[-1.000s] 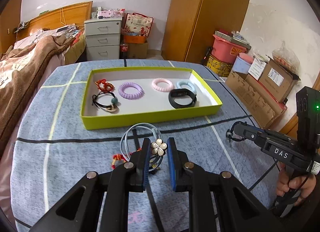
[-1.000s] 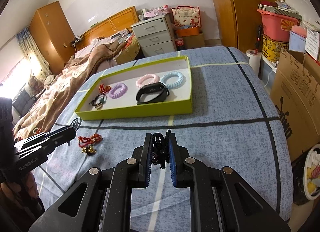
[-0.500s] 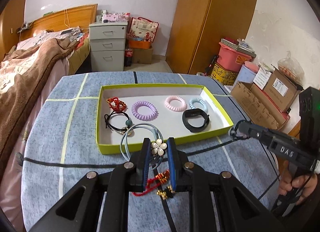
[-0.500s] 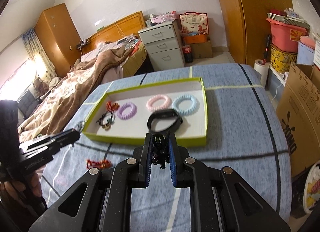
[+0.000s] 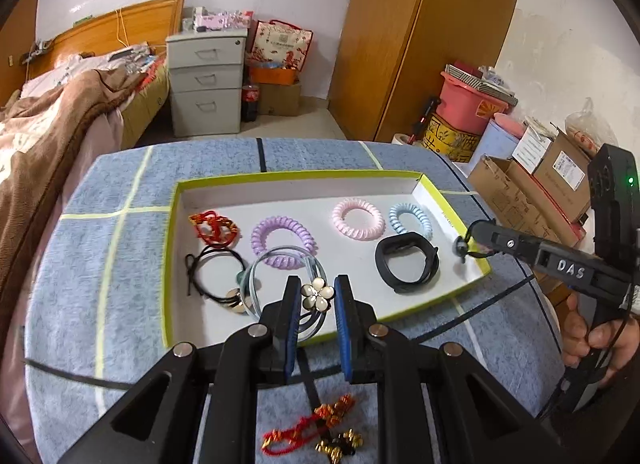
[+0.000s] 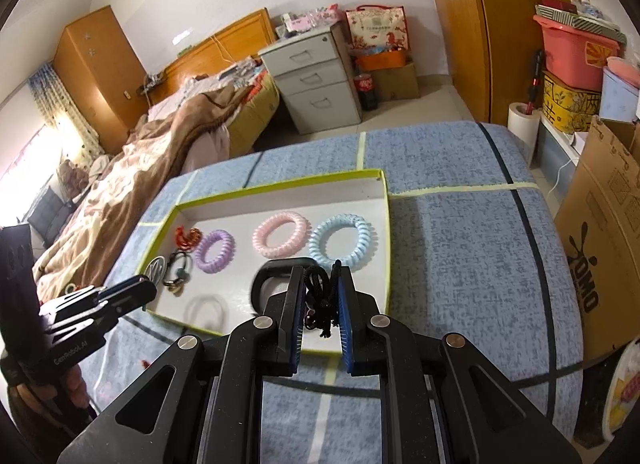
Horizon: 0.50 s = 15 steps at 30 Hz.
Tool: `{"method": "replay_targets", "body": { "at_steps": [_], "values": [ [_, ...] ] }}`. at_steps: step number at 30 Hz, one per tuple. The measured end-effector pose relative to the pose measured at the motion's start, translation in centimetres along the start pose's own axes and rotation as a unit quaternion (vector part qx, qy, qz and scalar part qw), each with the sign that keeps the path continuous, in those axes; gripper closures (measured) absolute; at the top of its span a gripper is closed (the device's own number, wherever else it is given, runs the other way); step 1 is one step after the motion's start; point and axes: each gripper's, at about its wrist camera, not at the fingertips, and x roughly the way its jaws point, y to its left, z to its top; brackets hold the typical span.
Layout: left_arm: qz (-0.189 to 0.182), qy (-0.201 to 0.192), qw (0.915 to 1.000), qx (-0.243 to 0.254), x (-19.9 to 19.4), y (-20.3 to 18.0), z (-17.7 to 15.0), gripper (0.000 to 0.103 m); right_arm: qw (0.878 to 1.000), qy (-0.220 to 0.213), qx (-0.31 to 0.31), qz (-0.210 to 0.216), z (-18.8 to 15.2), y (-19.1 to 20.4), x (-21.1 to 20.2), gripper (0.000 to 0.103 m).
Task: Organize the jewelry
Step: 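Carry both held ties into the green box and open both tools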
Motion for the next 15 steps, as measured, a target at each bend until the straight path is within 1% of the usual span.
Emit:
{"method": "replay_targets", "body": {
  "at_steps": [7, 15],
  "values": [
    [0.0, 0.017, 0.9998, -0.006, 2.0, 0.2, 0.2, 0.086, 1.0, 0.025, -0.011, 0.005, -0.2, -0.3, 1.6, 0.087],
    [-0.001, 0.038, 0.9992, -0.012, 3.5, 0.0, 0.0, 0.085, 0.998, 0.041, -0.036, -0.029, -0.5, -0.3, 2.4, 0.087]
  ]
}}
